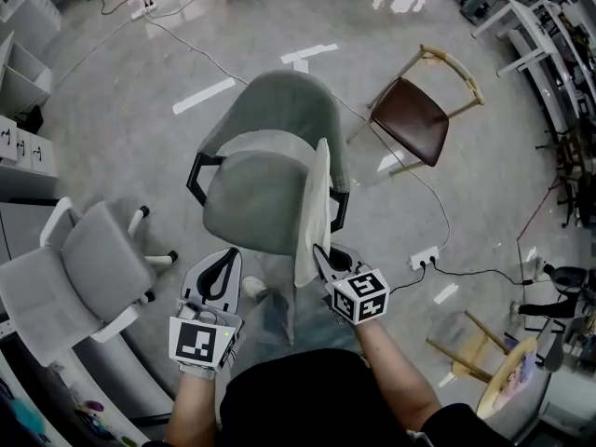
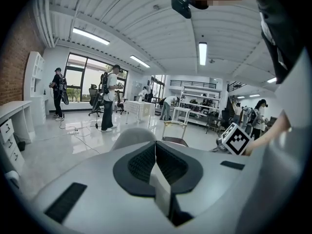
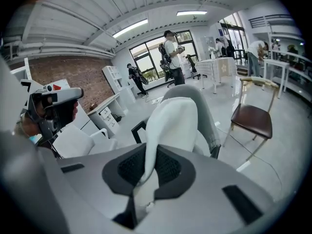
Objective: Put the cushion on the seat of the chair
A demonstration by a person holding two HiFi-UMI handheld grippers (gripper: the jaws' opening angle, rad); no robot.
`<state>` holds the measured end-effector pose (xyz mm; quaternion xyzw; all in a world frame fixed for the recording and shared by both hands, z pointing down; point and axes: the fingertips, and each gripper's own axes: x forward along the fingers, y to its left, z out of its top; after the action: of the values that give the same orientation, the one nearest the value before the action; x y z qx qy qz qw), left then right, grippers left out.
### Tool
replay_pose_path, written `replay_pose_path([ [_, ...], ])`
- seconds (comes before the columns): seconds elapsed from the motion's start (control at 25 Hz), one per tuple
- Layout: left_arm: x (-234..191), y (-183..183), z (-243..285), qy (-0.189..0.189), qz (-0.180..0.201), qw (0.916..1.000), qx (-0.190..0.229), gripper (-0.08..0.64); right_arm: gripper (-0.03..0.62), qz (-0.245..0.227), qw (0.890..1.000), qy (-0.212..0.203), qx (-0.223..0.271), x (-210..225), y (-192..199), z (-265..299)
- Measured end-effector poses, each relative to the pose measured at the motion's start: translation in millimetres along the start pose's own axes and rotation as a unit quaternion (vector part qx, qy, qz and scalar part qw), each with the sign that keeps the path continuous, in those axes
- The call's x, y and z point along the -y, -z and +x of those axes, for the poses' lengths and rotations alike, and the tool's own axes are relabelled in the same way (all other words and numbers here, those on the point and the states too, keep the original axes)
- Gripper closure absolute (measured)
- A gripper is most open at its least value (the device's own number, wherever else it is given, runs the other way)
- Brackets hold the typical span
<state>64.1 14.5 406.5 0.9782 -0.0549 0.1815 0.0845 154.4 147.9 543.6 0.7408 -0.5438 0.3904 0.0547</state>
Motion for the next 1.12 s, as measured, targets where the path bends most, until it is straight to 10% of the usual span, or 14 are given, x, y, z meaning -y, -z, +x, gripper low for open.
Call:
replay_pose_path([
  [1.12,14.7,32.3,-8.2,0.024,-0.009,0.9993,-0.027,0.546,0.555,0.056,0.995,0.043,-0.071,26.6,77.4,-1.3],
])
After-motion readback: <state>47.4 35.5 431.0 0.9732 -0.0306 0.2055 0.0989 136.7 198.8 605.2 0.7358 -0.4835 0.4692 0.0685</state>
